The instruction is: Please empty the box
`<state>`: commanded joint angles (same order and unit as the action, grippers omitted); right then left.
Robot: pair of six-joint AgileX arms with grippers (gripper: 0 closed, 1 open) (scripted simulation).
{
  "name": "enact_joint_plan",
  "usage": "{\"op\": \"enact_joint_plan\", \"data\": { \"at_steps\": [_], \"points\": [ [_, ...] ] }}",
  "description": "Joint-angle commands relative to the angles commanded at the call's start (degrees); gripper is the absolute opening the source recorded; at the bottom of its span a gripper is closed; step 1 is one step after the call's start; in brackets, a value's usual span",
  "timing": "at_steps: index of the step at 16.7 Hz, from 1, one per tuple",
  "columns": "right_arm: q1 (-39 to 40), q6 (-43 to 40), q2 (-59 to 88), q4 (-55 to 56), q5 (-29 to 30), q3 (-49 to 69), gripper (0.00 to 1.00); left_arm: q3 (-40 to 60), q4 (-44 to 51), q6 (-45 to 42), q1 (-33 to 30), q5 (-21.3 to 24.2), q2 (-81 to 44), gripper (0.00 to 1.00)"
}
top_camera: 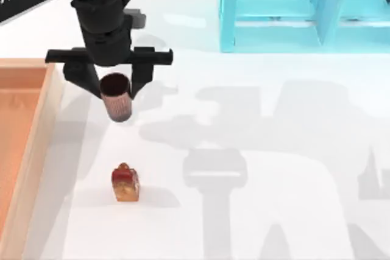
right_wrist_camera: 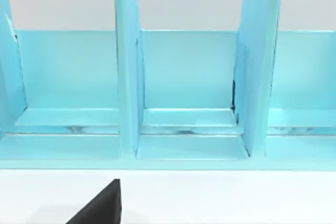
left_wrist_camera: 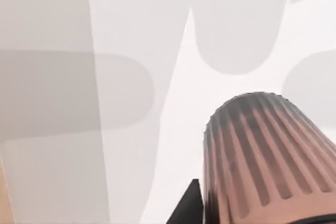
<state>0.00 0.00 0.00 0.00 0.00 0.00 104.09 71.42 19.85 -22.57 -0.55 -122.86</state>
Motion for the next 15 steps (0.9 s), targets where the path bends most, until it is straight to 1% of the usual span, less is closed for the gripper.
{"op": "enact_joint_plan", "data": {
  "at_steps": [2, 8, 12, 15],
  "points": [
    [0.00, 0.00, 0.00, 0.00, 0.00, 0.00, 1.00, -0.96, -0.99, -0.02, 0.01, 0.01, -0.12, 0.00],
    [0.00, 0.00, 0.00, 0.00, 0.00, 0.00, 1.00, -7.32, -9.02, -0.02, -0.09, 0.04, -1.42, 0.00],
    [0.00, 0.00, 0.00, 0.00, 0.00, 0.00, 1.00, -7.79, -9.49, -0.01, -0.12, 0.04, -1.65, 0.00],
    [0.00, 0.00, 0.00, 0.00, 0.00, 0.00, 1.00, -7.79, -9.49, -0.01, -0.12, 0.04, -1.65, 0.23]
  ]
}}
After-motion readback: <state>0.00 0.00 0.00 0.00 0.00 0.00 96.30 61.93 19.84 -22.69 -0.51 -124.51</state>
